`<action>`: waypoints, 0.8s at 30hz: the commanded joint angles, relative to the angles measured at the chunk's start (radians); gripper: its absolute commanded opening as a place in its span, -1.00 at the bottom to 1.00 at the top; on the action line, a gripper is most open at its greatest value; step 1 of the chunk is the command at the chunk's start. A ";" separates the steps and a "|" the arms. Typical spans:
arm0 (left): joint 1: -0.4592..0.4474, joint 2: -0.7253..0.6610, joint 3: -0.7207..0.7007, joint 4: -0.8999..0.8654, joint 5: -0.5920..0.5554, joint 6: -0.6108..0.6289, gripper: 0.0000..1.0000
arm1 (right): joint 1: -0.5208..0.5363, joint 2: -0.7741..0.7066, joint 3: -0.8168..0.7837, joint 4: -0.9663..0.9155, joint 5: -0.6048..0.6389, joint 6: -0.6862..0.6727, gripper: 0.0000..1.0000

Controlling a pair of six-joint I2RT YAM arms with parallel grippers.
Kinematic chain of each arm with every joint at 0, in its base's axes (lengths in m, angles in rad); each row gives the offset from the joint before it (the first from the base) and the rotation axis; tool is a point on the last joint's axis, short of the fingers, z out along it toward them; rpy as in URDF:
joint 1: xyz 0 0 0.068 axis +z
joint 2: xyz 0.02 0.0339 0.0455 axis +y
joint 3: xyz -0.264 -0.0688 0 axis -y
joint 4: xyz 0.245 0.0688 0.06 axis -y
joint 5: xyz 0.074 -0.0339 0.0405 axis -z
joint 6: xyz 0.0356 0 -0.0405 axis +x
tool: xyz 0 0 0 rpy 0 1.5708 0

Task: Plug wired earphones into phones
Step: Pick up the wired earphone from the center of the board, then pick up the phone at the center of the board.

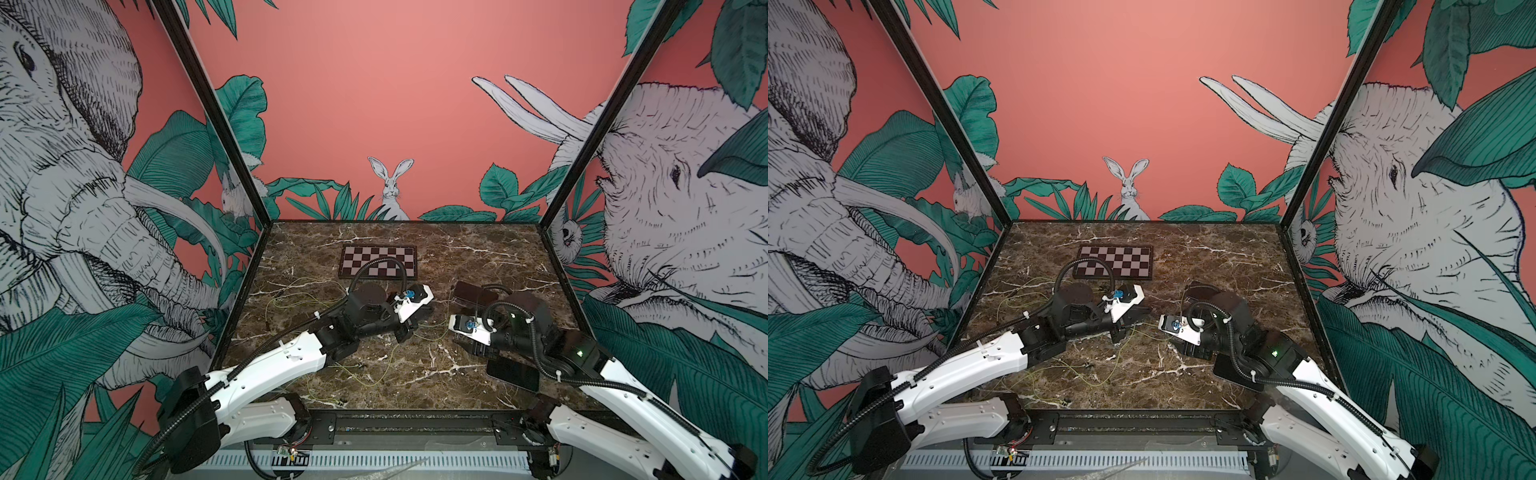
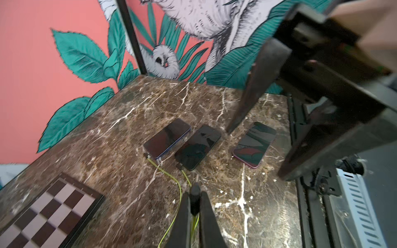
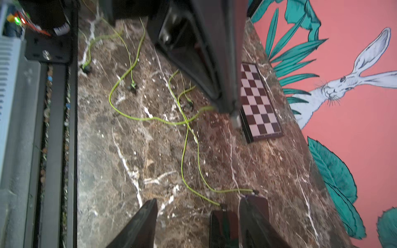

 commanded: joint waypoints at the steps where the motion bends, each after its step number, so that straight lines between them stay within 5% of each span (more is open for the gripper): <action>1: 0.001 -0.013 0.041 -0.085 -0.149 -0.115 -1.00 | 0.000 0.042 0.009 -0.199 0.126 -0.041 0.44; 6: 0.004 -0.064 -0.021 -0.032 -0.192 -0.144 -1.00 | -0.009 0.207 -0.007 -0.393 0.215 -0.094 0.85; 24: 0.023 -0.060 -0.032 0.008 -0.151 -0.189 -1.00 | -0.204 0.356 -0.208 -0.311 0.385 -0.196 0.98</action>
